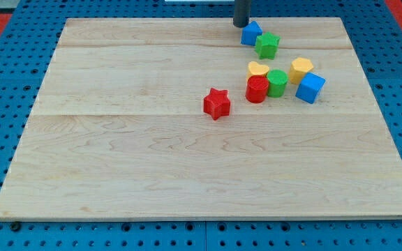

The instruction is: Place the blue triangle to the left of green star

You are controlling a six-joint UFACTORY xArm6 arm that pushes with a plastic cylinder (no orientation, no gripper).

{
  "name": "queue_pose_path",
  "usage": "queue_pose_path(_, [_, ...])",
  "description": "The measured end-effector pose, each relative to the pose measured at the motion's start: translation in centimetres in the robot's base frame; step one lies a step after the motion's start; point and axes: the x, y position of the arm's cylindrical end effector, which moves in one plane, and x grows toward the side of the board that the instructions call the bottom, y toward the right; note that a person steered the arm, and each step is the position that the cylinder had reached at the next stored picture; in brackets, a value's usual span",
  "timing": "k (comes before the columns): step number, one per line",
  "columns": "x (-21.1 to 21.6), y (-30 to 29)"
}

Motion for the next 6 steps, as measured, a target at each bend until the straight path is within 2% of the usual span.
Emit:
queue_pose_path(1, [0.7,3.3])
queue_pose_path(2, [4.5,3.2])
queue_pose_path(3, [5.6,-1.1])
queue_pose_path(4, [1.8,-1.4])
queue_pose_path(5, [2.7,3.0])
queue_pose_path(6, [6.6,2.4])
